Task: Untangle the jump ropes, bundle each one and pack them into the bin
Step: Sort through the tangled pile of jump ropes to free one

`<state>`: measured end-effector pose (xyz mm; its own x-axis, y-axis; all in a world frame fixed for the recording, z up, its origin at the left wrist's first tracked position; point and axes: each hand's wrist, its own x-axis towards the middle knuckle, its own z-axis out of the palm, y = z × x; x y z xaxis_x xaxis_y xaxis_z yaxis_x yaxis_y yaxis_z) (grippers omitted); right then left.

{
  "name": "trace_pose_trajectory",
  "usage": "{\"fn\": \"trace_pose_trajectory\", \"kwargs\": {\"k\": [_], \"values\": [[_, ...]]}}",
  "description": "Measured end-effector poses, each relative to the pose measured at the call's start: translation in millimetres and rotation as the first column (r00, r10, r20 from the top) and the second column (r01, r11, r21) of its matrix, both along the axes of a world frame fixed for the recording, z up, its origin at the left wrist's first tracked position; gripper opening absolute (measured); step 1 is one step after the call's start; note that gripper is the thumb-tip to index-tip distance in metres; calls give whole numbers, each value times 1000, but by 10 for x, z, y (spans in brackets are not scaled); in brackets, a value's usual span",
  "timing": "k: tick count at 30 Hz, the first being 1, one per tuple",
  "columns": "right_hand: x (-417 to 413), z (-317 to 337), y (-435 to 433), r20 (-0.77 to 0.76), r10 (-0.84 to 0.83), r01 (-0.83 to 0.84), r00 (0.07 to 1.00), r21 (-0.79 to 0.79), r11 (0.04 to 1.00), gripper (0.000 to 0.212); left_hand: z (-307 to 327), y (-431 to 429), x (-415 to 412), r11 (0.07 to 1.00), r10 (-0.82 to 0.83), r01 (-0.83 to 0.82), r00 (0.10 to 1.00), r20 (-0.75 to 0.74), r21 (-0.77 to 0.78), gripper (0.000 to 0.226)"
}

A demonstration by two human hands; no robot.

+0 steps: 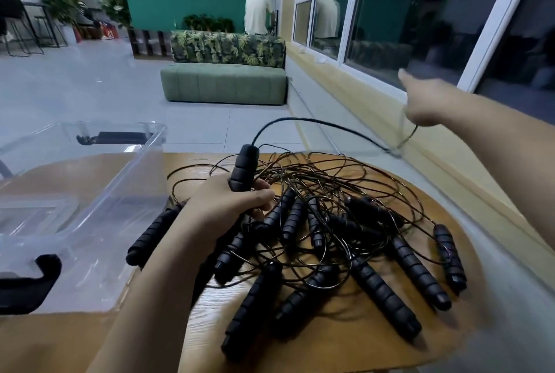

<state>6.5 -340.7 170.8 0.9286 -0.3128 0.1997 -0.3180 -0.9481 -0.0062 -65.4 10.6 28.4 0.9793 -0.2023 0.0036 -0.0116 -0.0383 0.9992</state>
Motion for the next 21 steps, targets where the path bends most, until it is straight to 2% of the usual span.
{"fn": "trace_pose_trajectory", "kwargs": {"k": [2, 5, 6, 8, 10, 11, 13, 14, 15, 17, 19, 21], "values": [[-94, -164, 64, -28, 5, -6, 1000, -57, 998, 92, -13, -21, 17, 1000, 9, -10, 999, 32, 30, 23], [-340, -330, 254, 55, 45, -35, 997, -177, 984, 70, -11, -87, 30, 997, 18, -24, 997, 77, 74, 21], [-428, -361, 328, 101, 96, -79, 990, -165, 983, 64, -4, -119, 25, 996, 28, -36, 995, 91, 81, 17], [-632, -396, 520, 219, 198, -219, 955, 73, 973, 47, 13, -182, -7, 995, 55, -63, 993, 104, 75, 12], [-885, -448, 758, 402, 248, -387, 881, 313, 868, 27, 26, -225, -35, 994, 77, -86, 990, 116, 75, 12], [-1024, -485, 864, 509, 253, -457, 823, 327, 827, 20, 27, -246, -45, 992, 86, -96, 989, 122, 85, 11], [-1307, -607, 1077, 686, 270, -551, 676, 226, 803, 14, 40, -284, -73, 991, 86, -98, 988, 130, 94, 9], [-1421, -684, 1169, 730, 281, -586, 623, 198, 786, 15, 42, -309, -83, 991, 77, -91, 987, 138, 101, 8], [-1502, -777, 1243, 738, 290, -619, 610, 215, 755, 19, 43, -338, -94, 990, 64, -82, 987, 150, 116, 8], [-1566, -1002, 1347, 642, 277, -617, 715, 394, 681, 32, 31, -405, -111, 983, 36, -67, 984, 177, 170, 8], [-1556, -1203, 1401, 452, 249, -508, 857, 653, 562, 49, 16, -490, -153, 964, -3, -62, 970, 243, 259, 12], [-1523, -1370, 1392, 332, 206, -390, 921, 806, 445, 58, -21, -591, -191, 908, -42, -110, 936, 348, 405, 14]]}}
